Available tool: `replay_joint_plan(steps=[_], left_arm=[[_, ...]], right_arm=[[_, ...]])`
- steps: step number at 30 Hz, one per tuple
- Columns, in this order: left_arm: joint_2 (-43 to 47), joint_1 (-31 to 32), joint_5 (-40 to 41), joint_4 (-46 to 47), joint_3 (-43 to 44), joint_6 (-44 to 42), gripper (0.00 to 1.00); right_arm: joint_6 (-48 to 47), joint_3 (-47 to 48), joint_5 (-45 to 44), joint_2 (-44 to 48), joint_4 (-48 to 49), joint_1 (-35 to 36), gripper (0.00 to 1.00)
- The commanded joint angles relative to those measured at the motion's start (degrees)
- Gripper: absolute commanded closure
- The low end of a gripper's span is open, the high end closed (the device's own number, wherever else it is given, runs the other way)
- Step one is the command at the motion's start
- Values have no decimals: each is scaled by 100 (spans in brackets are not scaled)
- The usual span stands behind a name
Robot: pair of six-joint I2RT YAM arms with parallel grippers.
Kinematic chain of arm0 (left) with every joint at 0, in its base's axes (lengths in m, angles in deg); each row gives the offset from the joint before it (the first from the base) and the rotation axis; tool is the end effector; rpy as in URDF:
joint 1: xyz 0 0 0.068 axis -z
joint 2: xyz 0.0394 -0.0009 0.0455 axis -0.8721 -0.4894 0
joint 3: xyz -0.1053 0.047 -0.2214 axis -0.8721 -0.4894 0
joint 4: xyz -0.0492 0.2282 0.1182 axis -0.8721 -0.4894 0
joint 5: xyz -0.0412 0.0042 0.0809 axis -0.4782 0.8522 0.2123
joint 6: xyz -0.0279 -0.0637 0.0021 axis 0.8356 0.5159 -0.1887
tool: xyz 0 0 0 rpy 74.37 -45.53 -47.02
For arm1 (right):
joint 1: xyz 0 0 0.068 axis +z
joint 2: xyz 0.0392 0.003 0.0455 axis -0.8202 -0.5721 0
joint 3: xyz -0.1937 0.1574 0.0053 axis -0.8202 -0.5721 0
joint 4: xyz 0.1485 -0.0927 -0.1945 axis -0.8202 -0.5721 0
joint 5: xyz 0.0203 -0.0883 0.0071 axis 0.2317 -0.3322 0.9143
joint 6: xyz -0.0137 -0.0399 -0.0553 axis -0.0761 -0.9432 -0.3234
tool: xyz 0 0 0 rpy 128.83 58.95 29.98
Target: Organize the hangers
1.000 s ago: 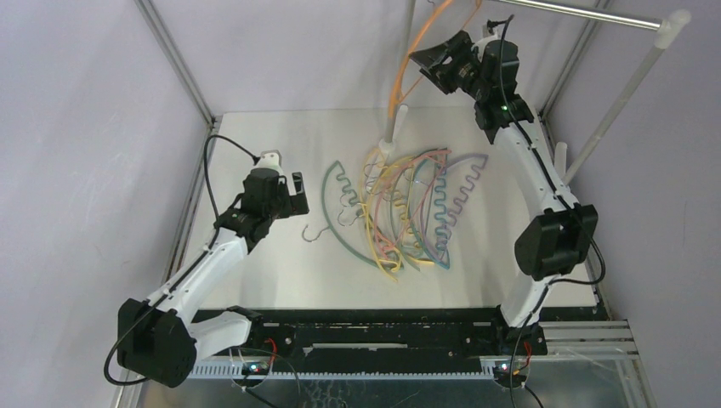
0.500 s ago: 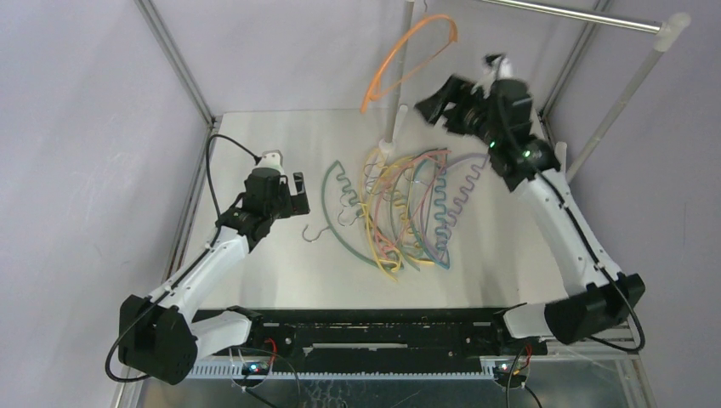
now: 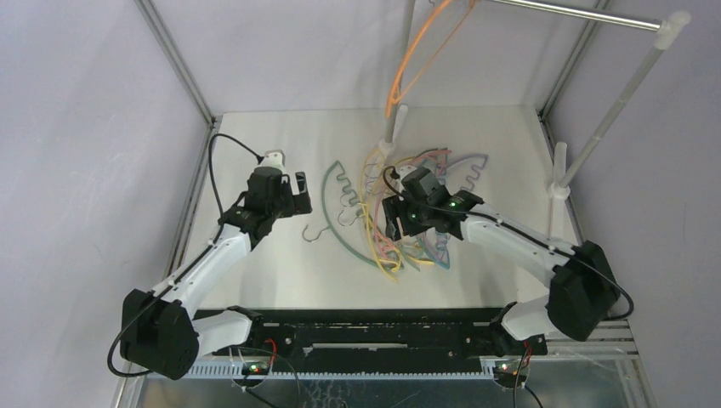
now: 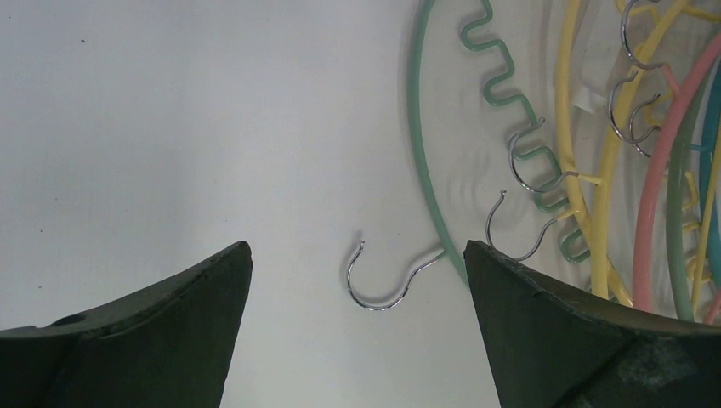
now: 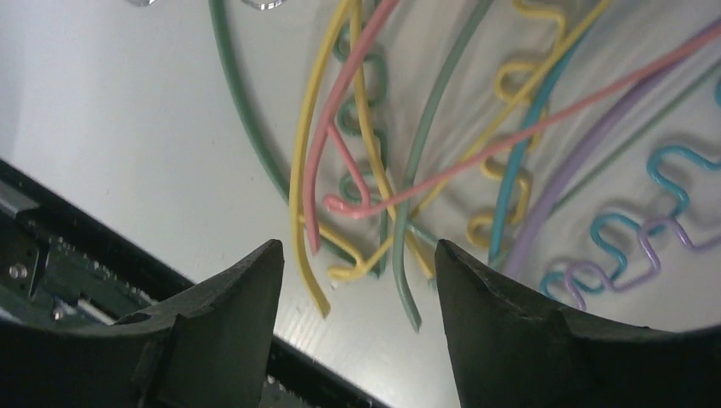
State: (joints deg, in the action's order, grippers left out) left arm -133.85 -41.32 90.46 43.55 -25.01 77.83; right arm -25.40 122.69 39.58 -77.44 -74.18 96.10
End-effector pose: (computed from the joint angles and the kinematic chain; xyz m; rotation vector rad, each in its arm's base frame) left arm 0.2658 -0.0814 0.2249 -0.0982 2.2125 -0.1434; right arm 0.2273 0.2008 0.2223 -0.6000 2.4797 0.4511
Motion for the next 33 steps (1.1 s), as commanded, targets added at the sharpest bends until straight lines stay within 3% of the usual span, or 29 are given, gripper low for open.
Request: replay_joint_plan(steps=[1,12,20,33], left_arm=[[80,12,-74,315,18,111,0],[522,14,9,297,-378,133,0],[744,11,118,260,-607,106,0],[754,7,207,192,-641,20,1]], right_arm=[[354,232,29,-568,1110,-24,29],[1744,1036,88,-2226,1849,-450,42],[1886,1740,21,-2971,1763,-469,46],[1747,1644,-273,-3258,1566,-612,53]])
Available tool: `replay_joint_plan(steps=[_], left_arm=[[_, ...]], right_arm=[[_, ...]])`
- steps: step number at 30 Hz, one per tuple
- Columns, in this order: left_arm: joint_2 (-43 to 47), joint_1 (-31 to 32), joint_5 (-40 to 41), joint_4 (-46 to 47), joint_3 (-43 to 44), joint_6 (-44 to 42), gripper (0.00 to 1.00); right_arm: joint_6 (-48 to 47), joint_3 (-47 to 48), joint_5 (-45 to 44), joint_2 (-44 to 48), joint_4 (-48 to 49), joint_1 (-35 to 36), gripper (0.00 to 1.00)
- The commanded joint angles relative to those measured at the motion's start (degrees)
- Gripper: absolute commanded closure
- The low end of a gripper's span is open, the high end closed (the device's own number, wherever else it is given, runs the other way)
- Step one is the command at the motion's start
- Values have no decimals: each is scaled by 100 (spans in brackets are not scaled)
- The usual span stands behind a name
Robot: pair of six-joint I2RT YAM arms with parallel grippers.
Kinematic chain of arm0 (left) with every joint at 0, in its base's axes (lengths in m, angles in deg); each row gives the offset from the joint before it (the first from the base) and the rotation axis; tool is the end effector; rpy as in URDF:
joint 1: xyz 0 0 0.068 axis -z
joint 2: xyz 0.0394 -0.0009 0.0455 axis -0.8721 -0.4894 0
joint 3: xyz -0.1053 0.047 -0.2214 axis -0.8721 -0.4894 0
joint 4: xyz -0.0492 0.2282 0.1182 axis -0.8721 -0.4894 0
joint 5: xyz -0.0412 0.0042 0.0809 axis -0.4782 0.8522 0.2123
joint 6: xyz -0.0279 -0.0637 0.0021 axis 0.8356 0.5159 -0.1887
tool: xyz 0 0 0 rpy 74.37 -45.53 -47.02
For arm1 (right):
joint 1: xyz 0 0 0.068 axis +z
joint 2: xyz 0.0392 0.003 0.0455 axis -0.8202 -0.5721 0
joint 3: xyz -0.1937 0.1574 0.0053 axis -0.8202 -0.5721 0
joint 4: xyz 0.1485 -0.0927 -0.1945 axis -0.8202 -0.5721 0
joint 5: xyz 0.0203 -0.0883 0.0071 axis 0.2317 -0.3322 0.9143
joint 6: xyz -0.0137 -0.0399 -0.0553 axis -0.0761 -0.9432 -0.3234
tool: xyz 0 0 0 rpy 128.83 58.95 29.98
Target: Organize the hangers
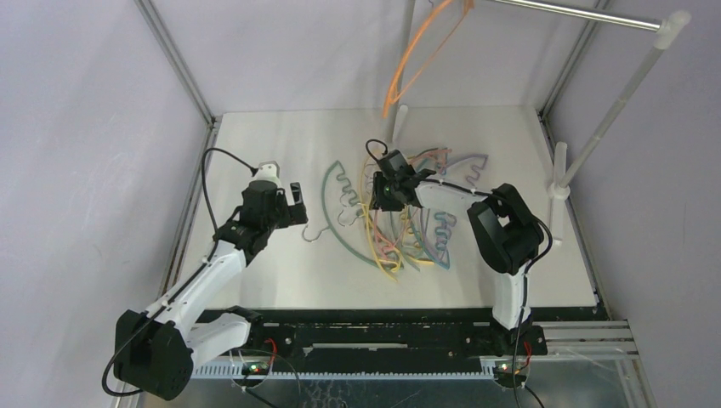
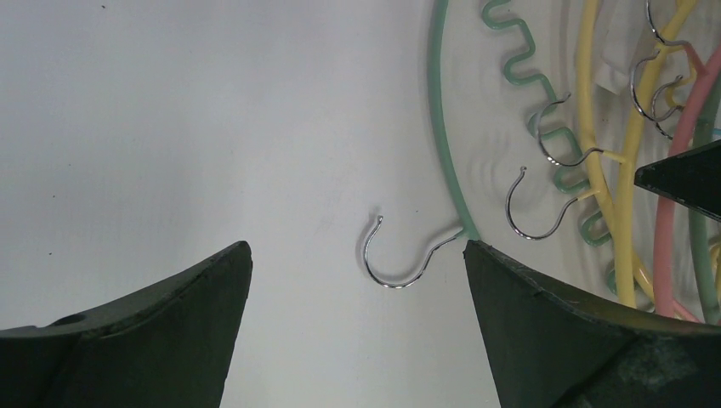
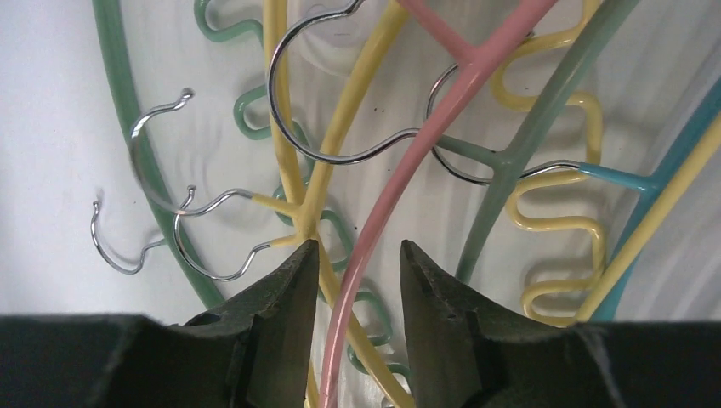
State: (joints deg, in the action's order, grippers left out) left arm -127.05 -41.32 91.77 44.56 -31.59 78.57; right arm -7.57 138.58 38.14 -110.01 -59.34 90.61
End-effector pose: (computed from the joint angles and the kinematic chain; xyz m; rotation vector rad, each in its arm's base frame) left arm 0.2437 -0.0723 0.2154 -0.1270 2.1861 -0.1346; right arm 0.3388 0.2430 0.1369 -0.0766 2.5979 0.4842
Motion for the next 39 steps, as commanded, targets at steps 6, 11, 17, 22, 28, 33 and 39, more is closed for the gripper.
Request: replay_joint_plan(steps=[6,11,17,22,28,33,39], left_arm=[[5,9,86,25,89,-104,0],[-13,8,146,5,108,-138,0],[-11,-1,217,-5,127,-124,0],[7,0,314,-5,107,-137,0],[-144,4,331,35,185,-148,1],[-342,2,236,97,312,-138,1],[-441,1,141,169,404,-37,1]], right_arm=[[-172,53,85,-112,146,-132,62],[-391,-193,488,91,274,-192,73],[-564,-797,1210,1013,205,-344,100],[-698,-1128,1579,2208,-314,-565,100],[-597,-1313,2033,3551,-958,-1097,100],[-543,-1338,2101,4527,-1410,-1561,100],[-469,-1032,1717,5142,-1605,-2107,100]])
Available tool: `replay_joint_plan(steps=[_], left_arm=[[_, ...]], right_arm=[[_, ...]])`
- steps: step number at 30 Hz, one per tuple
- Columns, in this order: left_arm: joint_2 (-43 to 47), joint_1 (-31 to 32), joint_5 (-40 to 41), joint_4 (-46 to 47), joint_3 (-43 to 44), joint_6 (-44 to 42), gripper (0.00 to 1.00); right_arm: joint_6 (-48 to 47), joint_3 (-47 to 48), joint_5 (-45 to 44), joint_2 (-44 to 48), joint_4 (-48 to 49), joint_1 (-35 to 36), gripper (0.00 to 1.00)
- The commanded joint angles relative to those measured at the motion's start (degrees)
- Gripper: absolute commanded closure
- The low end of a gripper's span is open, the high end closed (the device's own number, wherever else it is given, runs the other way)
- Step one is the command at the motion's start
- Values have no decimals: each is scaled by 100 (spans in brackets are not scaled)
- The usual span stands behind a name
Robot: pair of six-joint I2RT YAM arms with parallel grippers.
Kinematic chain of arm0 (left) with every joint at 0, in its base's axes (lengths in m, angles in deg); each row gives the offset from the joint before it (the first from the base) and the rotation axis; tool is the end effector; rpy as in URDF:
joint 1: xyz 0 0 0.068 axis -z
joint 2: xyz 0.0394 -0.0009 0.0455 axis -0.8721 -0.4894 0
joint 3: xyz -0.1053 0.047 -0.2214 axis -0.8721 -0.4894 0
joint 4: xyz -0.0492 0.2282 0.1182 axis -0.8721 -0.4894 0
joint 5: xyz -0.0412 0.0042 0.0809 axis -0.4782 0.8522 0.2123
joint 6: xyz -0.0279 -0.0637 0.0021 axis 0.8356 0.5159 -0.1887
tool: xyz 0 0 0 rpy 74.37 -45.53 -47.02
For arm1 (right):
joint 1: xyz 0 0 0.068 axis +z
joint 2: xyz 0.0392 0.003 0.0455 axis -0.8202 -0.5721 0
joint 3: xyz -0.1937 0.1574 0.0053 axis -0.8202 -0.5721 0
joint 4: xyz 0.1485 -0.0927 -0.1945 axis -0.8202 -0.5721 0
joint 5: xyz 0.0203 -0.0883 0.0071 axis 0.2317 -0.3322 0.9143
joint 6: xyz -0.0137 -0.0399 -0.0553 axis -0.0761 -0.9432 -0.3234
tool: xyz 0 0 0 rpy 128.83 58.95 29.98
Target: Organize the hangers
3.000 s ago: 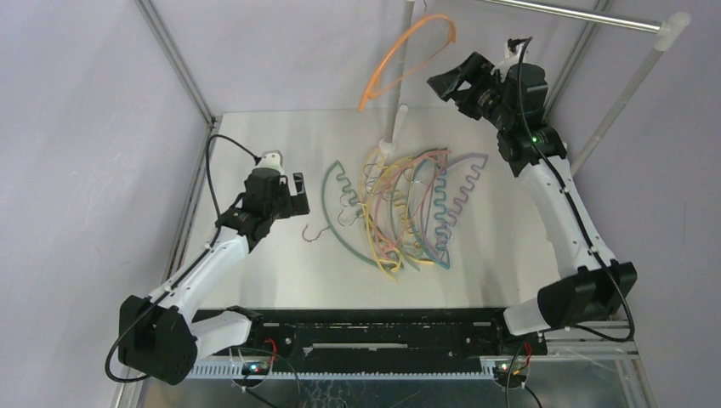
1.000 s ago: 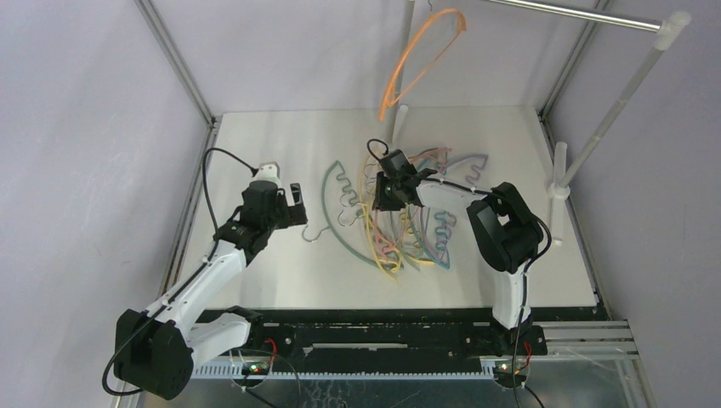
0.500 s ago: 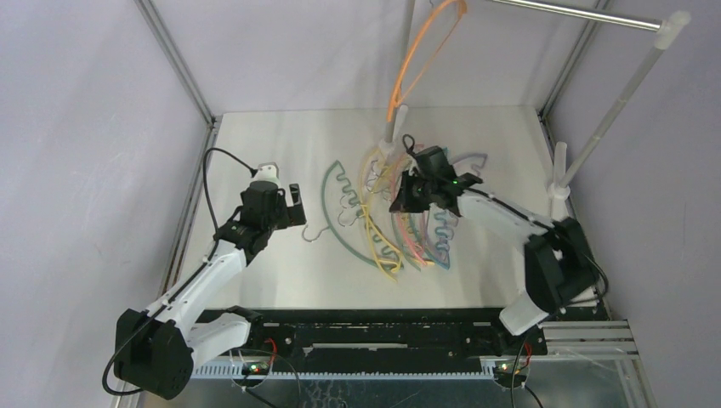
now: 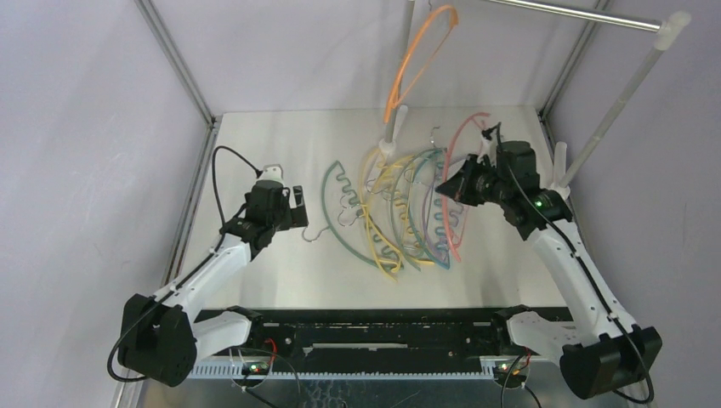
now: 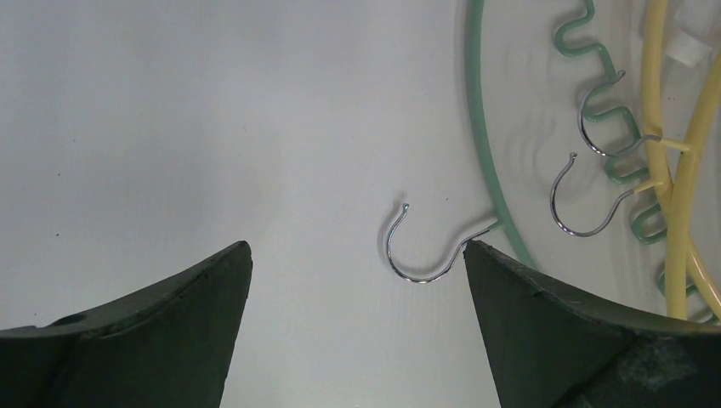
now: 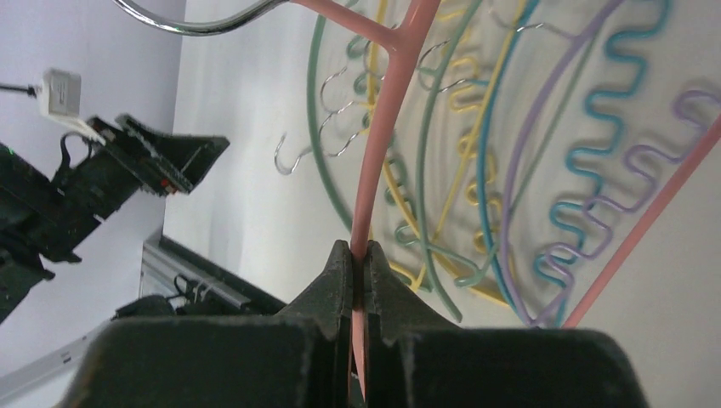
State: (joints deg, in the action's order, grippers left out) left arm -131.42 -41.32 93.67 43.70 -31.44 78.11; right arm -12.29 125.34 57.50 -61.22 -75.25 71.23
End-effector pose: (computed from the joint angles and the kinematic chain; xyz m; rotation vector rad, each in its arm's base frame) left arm 0.2498 -0.0725 0.1970 -0.1255 2.2620 -0.0581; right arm 0.2427 0.0907 0.3135 0.0177 2.2577 0.8140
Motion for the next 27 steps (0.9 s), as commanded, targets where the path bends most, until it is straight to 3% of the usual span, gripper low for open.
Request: replay_joint_plan(steps=[1,6,12,18,27], left_arm=[[-3,3,-68,244,422,8,1],[-64,0,-72,82,703,-165,1],[-196,4,-150,-51,1003,-402,0],[-151,4,-115,-25,969,-351,1],[-26,4,31,-69,719,-490,1]], right_arm=[[27,358,-188,285,140,-226,100],[504,1134,184,-77,1141,-634,100],[940,2584,452,-1054,2122,-716,100],[1677,3396,615,-1793,2928,-827,100],[2092,4319,453,-2823,3123,-970,100]])
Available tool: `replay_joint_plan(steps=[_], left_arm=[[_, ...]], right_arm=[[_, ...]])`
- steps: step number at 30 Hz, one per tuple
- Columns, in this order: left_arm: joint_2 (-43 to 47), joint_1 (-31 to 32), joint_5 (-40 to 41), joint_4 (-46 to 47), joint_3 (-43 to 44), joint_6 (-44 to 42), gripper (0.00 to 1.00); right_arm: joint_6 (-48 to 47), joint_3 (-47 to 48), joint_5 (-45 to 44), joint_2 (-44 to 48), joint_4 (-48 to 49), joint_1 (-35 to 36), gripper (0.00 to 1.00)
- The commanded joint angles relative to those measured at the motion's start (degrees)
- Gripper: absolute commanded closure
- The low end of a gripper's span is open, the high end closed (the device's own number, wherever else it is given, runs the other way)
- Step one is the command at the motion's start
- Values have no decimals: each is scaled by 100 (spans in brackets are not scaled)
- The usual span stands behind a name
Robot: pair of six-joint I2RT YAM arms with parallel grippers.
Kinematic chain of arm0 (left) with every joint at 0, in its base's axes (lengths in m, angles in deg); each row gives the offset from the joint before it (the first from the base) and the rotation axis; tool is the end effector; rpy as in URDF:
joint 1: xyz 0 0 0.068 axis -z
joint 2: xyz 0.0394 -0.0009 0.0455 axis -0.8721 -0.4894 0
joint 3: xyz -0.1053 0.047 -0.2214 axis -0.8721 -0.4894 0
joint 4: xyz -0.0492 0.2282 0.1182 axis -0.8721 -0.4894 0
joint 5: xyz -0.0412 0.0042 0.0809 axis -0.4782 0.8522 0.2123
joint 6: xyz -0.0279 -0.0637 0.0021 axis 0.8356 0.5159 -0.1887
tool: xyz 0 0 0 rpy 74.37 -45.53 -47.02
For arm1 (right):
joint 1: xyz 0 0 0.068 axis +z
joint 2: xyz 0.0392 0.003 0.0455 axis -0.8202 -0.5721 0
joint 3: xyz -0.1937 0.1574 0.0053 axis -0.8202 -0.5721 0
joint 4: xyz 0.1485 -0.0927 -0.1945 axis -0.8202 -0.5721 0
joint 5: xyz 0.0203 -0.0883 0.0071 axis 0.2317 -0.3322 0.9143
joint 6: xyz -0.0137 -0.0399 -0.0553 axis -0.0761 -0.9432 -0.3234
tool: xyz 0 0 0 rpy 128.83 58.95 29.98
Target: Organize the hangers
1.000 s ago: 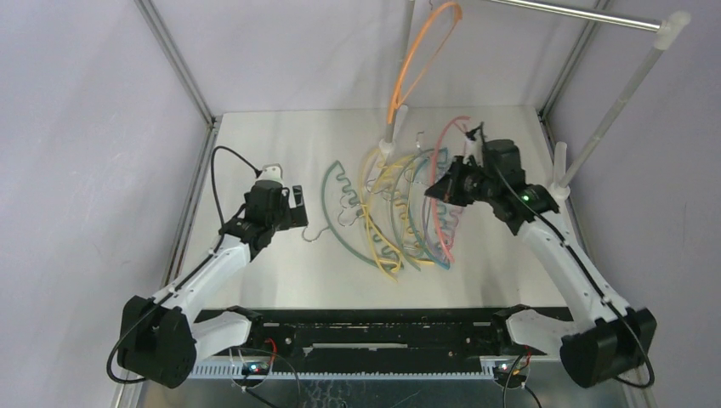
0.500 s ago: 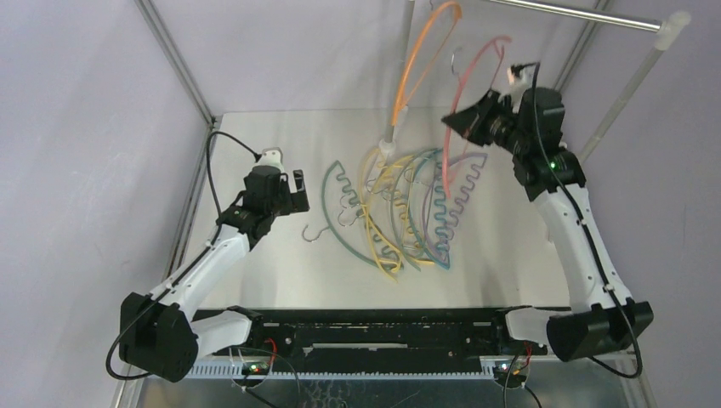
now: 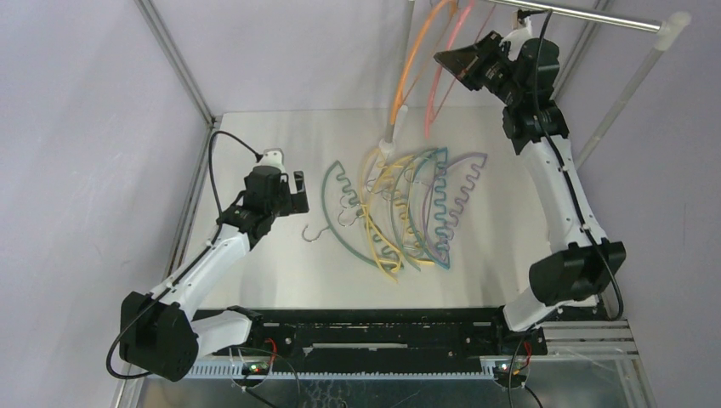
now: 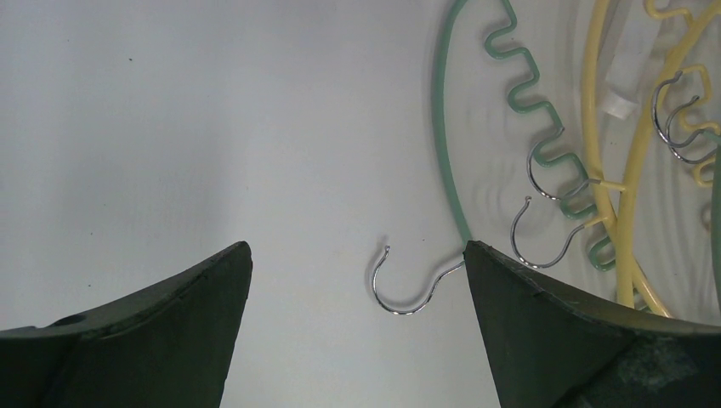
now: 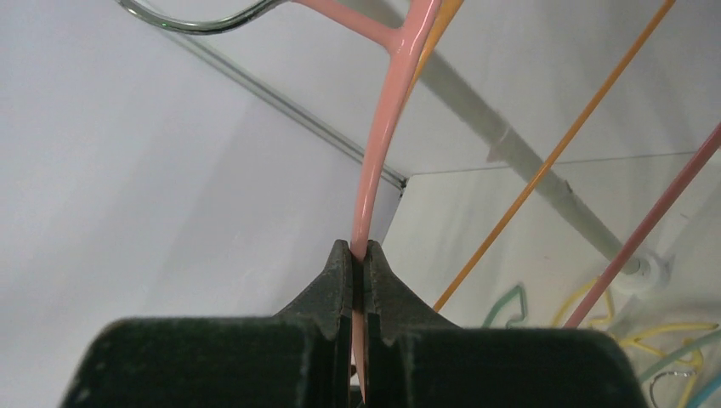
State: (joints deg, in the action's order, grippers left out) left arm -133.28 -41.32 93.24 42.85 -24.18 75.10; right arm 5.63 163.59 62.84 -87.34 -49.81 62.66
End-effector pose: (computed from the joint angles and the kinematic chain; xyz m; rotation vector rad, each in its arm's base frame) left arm 0.2657 -0.0786 0.2317 -0.0735 2.1906 -0.0696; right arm 0.3597 0.0725 0.4691 0.1589 1.6249 1.0693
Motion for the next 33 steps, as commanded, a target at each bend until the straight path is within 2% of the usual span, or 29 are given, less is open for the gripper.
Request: replay_joint_plan(steps=[1,11,24,30,33], left_arm=[[169,-3,97,16,-15,-201,1],[31,-31,157,50,-16,-250,0],[-196,-67,119,166,34,-241,1],[-199,-80,109,170,47,-246,1],[-183,-75,118,165,22,-241,0]], right_arm=[[375,540,-82,-316,665,-139,100],[692,1253,-143,-1129,684,-196,100],[492,1258,63,-1570,285,389,100],[424,1469,185,-1753,-9,369,100],[341,1454,32,-1673,-293,323,86]])
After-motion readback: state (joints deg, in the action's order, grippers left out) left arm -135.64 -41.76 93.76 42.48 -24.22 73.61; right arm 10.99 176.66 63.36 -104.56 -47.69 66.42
